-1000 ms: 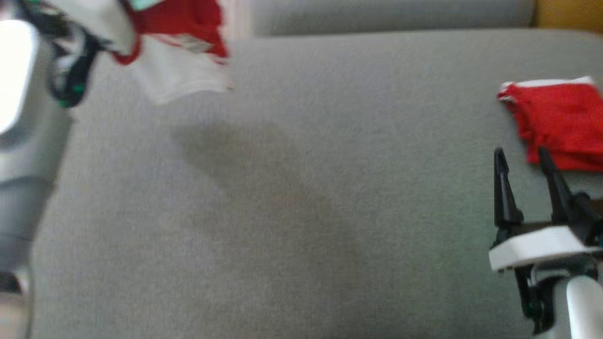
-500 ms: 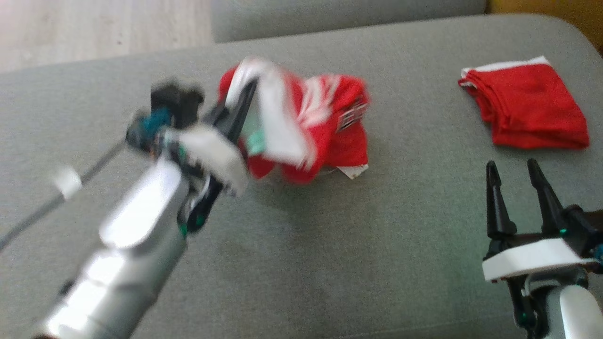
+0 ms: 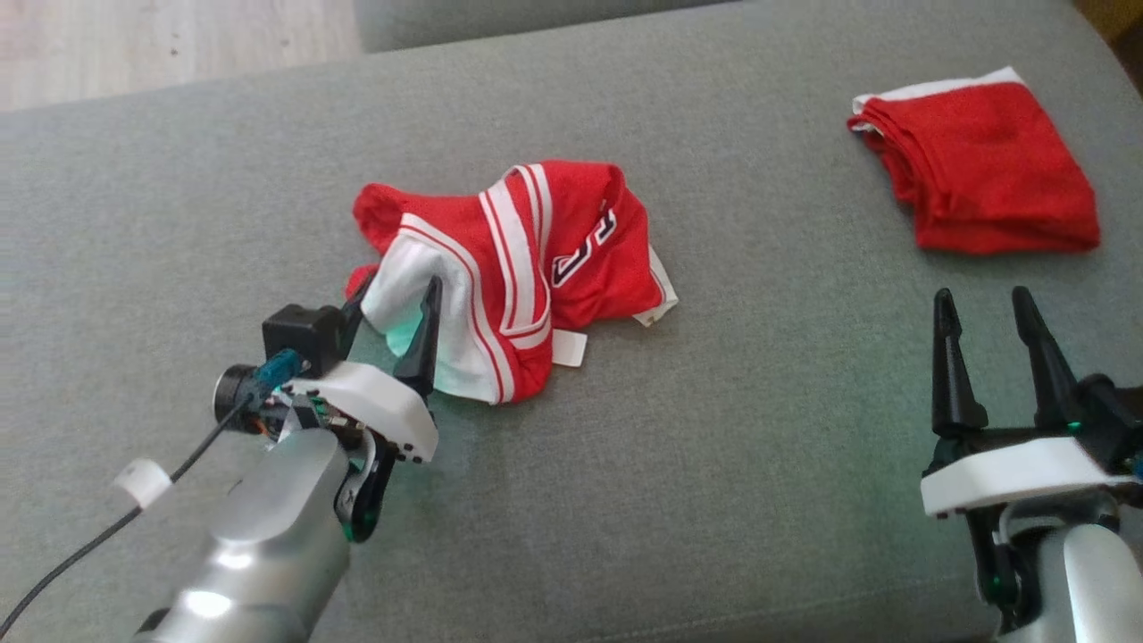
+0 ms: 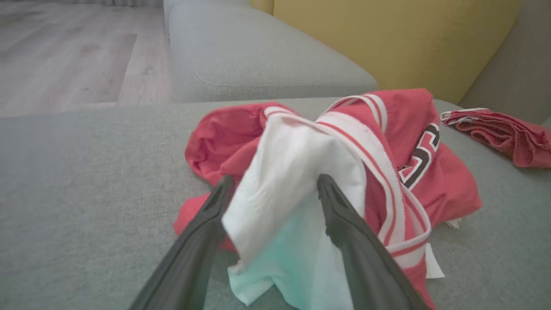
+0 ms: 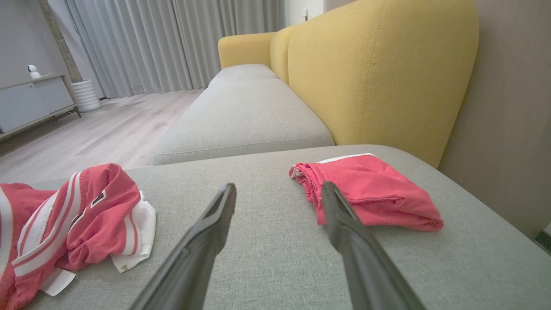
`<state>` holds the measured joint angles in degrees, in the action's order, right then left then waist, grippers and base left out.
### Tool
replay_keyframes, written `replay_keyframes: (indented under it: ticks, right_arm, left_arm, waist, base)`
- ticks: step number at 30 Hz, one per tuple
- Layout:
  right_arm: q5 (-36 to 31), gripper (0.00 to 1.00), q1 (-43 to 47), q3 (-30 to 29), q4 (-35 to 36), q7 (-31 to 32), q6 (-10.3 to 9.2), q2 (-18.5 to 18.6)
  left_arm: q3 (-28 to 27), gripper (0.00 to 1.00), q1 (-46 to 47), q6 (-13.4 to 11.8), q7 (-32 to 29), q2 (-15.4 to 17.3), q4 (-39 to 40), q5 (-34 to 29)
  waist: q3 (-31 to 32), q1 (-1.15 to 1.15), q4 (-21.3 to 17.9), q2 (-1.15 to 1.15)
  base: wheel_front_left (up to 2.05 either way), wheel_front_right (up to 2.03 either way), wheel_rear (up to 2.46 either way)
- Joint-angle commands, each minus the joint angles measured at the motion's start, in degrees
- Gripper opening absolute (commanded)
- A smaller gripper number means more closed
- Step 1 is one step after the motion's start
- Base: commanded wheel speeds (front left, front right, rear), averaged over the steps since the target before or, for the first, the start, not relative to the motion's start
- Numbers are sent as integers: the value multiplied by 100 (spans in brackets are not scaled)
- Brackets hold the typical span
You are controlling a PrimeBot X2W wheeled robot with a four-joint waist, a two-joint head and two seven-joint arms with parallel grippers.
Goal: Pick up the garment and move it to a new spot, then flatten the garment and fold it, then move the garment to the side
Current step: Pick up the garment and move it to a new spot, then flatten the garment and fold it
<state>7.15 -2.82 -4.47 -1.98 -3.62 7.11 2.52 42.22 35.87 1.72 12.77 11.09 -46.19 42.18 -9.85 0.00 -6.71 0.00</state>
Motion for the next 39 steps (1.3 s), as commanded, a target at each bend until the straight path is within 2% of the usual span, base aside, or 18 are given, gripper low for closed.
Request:
replay_keyframes:
  ticks: [1, 7, 10, 18, 21, 24, 28, 39]
  right_arm:
    - [13, 100, -149, 98, 170, -66, 37, 36]
    - [-48, 100, -76, -6, 43, -83, 37, 36]
    - [-61, 100, 18, -13, -30, -70, 37, 36]
    - [-96, 100, 459, 205, -240, -84, 37, 36]
    - [-157, 100, 629, 313, -285, -137, 37, 36]
    - [-103, 100, 860, 447, -366, -235, 37, 36]
    - [5, 100, 1022, 494, -479, -355, 37, 36]
    - [15, 100, 1165, 548, -734, -506, 37, 36]
  left_arm:
    - [-237, 100, 247, -22, 81, 99, 103, -73]
    - [-327, 100, 89, -105, 205, 131, 449, -269]
    - [-465, 100, -190, -235, 217, 174, 781, -335]
    - [-857, 100, -1641, -625, 221, 313, 1843, -472]
    - [-1007, 100, -2156, -781, 222, 406, 2240, -514]
    - [-1254, 100, -2765, -1044, 222, 525, 2760, -632]
    - [-1499, 100, -3329, -1257, 222, 534, 3238, -680]
    - [-1562, 100, -3937, -1479, 168, 597, 3764, -689]
  waist:
    - [94, 0, 78, 0]
    - [504, 0, 355, 0]
    - [764, 0, 476, 0]
    - [1270, 0, 738, 0]
    - [1365, 0, 783, 0]
    - [1468, 0, 837, 0]
    - [1538, 0, 881, 0]
    - [1577, 0, 980, 0]
  base:
    - [0, 0, 0]
    - [0, 0, 0]
    - [0, 0, 0]
    - [0, 0, 0]
    - [0, 0, 0]
    - [0, 0, 0]
    - [0, 0, 0]
    - [0, 0, 0]
